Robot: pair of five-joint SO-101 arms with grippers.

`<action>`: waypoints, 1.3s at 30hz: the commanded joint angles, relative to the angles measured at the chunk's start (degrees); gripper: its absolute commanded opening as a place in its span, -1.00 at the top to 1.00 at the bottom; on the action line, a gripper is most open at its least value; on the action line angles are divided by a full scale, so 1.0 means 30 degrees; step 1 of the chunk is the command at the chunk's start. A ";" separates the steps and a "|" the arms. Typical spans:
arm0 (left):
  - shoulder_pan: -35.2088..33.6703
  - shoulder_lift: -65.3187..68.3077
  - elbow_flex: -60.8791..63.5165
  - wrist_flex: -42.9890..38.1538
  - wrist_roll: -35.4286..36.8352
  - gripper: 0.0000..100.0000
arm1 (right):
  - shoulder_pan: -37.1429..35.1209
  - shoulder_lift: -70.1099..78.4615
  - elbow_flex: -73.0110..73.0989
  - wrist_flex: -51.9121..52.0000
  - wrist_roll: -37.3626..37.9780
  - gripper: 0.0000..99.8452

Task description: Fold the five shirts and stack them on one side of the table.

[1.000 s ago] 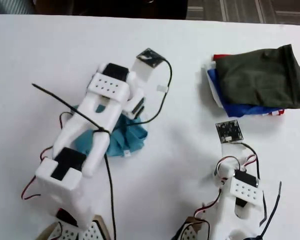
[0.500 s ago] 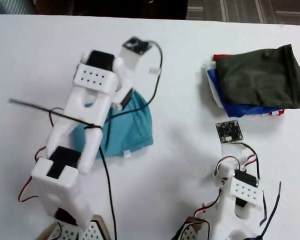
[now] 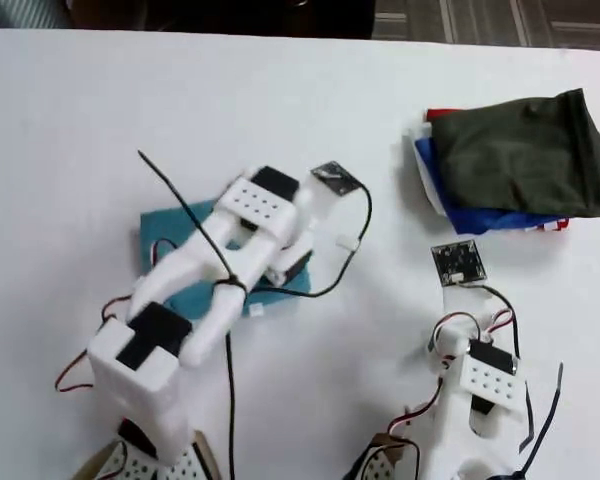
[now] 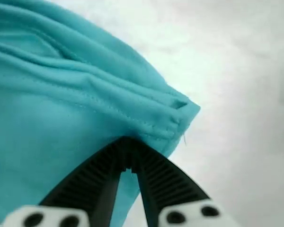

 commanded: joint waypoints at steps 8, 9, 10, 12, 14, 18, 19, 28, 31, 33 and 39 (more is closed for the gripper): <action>0.0029 -0.1436 -0.0630 0.0205 -0.0234 0.94 | 0.0103 -0.0542 -0.0088 -0.0249 -0.0059 0.70; -0.0147 -0.1993 -0.0952 0.0615 -0.0234 0.94 | 0.0103 -0.0542 -0.0088 -0.0249 -0.0059 0.70; -0.0352 -0.2667 -0.1333 0.1114 -0.0234 0.94 | 0.0103 -0.0542 -0.0088 -0.0249 -0.0059 0.70; -0.1348 -0.4103 -0.2007 0.1905 -0.0264 0.94 | 0.0103 -0.0542 -0.0088 -0.0220 -0.0059 0.70; -0.2872 -0.5304 -0.2242 0.2256 -0.0293 0.94 | 0.0103 -0.0542 -0.0088 -0.0220 -0.0059 0.70; -0.6769 -0.5861 -0.0835 0.1026 -0.1465 0.94 | 0.0103 -0.0542 -0.0088 -0.0220 -0.0059 0.72; -0.7736 -0.5714 -0.0103 0.0176 -0.1700 0.94 | 0.0103 -0.0542 -0.0117 -0.0249 -0.0059 0.75; -1.1341 -0.3956 0.4996 -0.6505 -0.2755 0.94 | -0.5407 -0.0366 -0.8322 0.6725 -0.1582 0.93; -1.1311 -0.3429 0.5231 -0.8322 -0.2667 0.94 | -0.8952 -0.0337 -1.1575 0.8425 -0.3985 0.93; -1.1253 -0.3077 0.5231 -0.9172 -0.2667 0.94 | -1.1297 -0.0132 -1.2806 0.8659 -0.5538 0.93; -1.1370 -0.1641 0.5231 -1.0491 -0.2667 0.94 | -1.5253 0.3707 -1.4037 0.8278 -0.5978 0.93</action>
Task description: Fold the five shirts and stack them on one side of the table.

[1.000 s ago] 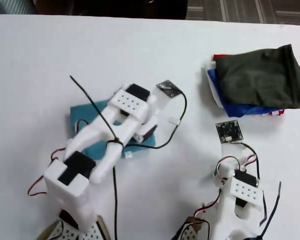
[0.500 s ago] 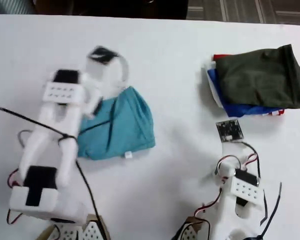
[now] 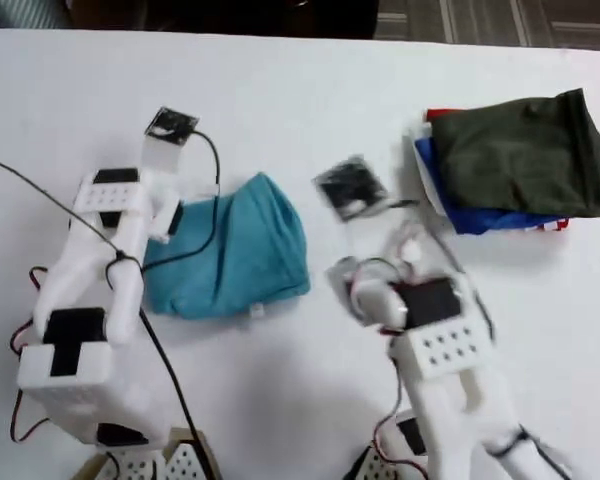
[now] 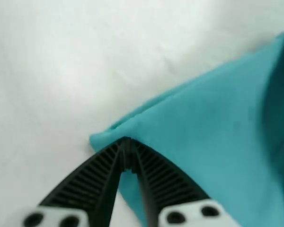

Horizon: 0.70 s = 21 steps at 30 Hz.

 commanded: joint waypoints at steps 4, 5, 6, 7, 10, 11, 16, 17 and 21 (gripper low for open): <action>-0.0176 0.1524 -0.0103 -0.1231 -0.0029 0.94 | -0.2125 0.4938 -0.3341 -0.0278 -0.0264 0.93; -0.0322 0.1641 -0.0103 -0.1231 -0.0029 0.94 | -0.2271 0.5641 -0.4073 -0.0278 -0.0264 0.93; -0.0469 0.1670 -0.0220 -0.1172 0.0029 0.94 | -0.2447 0.6315 -0.4835 -0.0278 -0.0264 0.93; -0.0615 0.1788 -0.0454 -0.1026 0.0322 0.94 | -0.2652 0.6960 -0.5568 -0.0278 -0.0264 0.93; -0.1846 0.1846 -0.1099 -0.0498 0.1201 0.94 | -0.3590 0.8747 -0.7473 -0.0278 -0.0352 0.93; -0.2168 0.1846 -0.1245 -0.0293 0.1201 0.94 | -0.3971 0.9275 -0.8000 -0.0278 -0.0352 0.93; -0.2520 0.1875 -0.1363 -0.0029 0.0791 0.94 | -0.5524 1.2322 -0.8850 -0.0747 -0.0264 0.93; -0.2403 0.1875 -0.1333 -0.0029 0.0821 0.94 | -0.5553 1.3055 -0.8791 -0.1040 -0.0264 0.93; -0.2198 0.1875 -0.1245 -0.0059 0.0850 0.94 | -0.4850 1.5839 -0.8850 -0.2125 -0.0264 0.93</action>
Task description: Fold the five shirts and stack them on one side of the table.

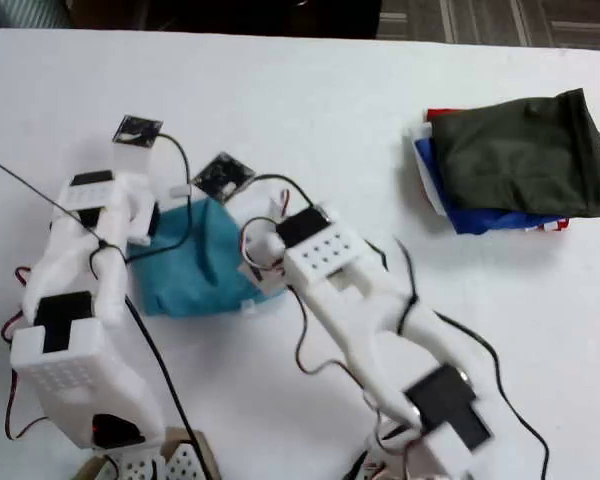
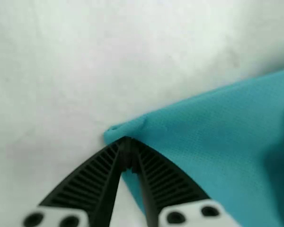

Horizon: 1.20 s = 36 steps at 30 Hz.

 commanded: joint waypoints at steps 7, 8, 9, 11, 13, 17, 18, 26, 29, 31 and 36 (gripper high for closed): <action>-0.0176 -0.0088 -0.0425 0.0117 -0.0117 0.94 | 0.3824 0.3385 -0.0293 -0.0864 0.0000 0.93; -0.0176 -0.0088 -0.0425 0.0117 -0.0117 0.94 | 0.4176 0.3385 -0.0205 -0.0864 0.0059 0.94; -0.0176 -0.0088 -0.0425 0.0117 -0.0117 0.94 | 0.4381 0.3385 -0.0147 -0.0835 0.0527 0.96; -0.0176 -0.0088 -0.0425 0.0059 -0.0117 0.94 | 0.4440 0.3326 -0.0176 -0.0484 0.1495 0.96; -0.0176 -0.0088 -0.0484 0.0059 -0.0117 0.94 | 0.4352 0.2828 -0.0264 0.0132 0.1729 0.96; -0.0176 -0.0088 -0.0425 0.0088 -0.0117 0.94 | 0.4117 -0.0484 -0.0703 0.0249 0.1729 0.96; -0.0176 -0.0088 -0.0425 0.0117 -0.0117 0.94 | 0.4117 -0.1392 -0.1201 0.0015 0.1700 0.96; -0.0176 -0.0088 -0.0396 0.0264 -0.0088 0.94 | 0.3062 0.0864 -0.8645 -0.0806 -0.1524 0.96; -0.0147 -0.0117 -0.0425 0.0527 -0.0088 0.94 | 0.1949 0.4381 -1.1722 -0.0161 -0.1963 0.96; -0.0176 -0.0088 -0.0396 0.0557 -0.0088 0.94 | 0.1333 0.6667 -1.3773 0.0278 -0.2315 0.96; -0.0176 -0.0088 -0.0396 0.0557 -0.0059 0.94 | 0.0630 1.1619 -1.8842 0.1158 -0.3194 0.96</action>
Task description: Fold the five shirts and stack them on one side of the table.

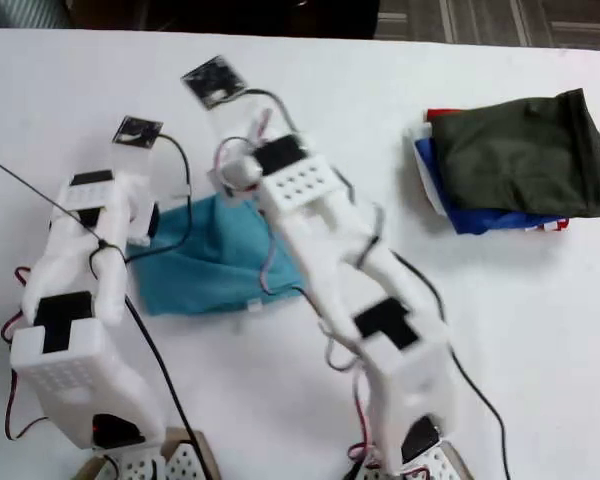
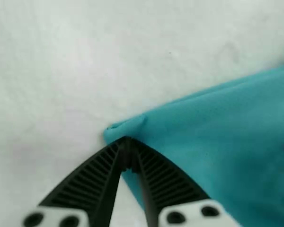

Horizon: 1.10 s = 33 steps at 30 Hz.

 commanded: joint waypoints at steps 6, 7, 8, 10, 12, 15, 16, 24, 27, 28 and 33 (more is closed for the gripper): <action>-0.0176 -0.0088 -0.0396 0.0234 0.0000 0.94 | 0.0073 0.6549 -0.8029 0.2681 -0.0498 0.96; -0.0176 -0.0088 -0.0396 0.0234 0.0000 0.94 | 0.0308 0.7165 -0.8615 0.3004 -0.0498 0.96; -0.0176 -0.0088 -0.0396 0.0234 0.0029 0.94 | 0.0542 0.7722 -0.9143 0.3297 -0.0498 0.96; -0.0176 -0.0088 -0.0396 0.0234 0.0029 0.94 | 0.1187 0.8747 -1.0022 0.3824 -0.0498 0.96; -0.0176 -0.0088 -0.0396 0.0234 0.0029 0.94 | 0.1861 0.9568 -1.0755 0.4293 -0.0440 0.96; -0.0176 -0.0088 -0.0396 0.0234 0.0029 0.94 | 0.2799 1.0330 -1.1722 0.5084 -0.0352 0.96; -0.0176 -0.0088 -0.0396 0.0234 0.0029 0.94 | 0.3062 1.0447 -1.2073 0.5407 -0.0352 0.96; -0.0176 -0.0264 -0.0571 0.1084 0.0029 0.94 | 0.3443 1.0476 -1.6557 0.8747 -0.0352 0.96; -0.0205 -0.0264 -0.0601 0.1201 0.0029 0.94 | 0.3121 1.0623 -1.9106 1.0154 -0.0469 0.96; -0.0205 -0.0264 -0.0601 0.1172 0.0029 0.94 | 0.2886 1.0652 -1.9751 1.0418 -0.0469 0.96; -0.0176 -0.0234 -0.0601 0.1143 0.0029 0.94 | 0.1275 1.0828 -2.0366 1.0447 -0.0527 0.96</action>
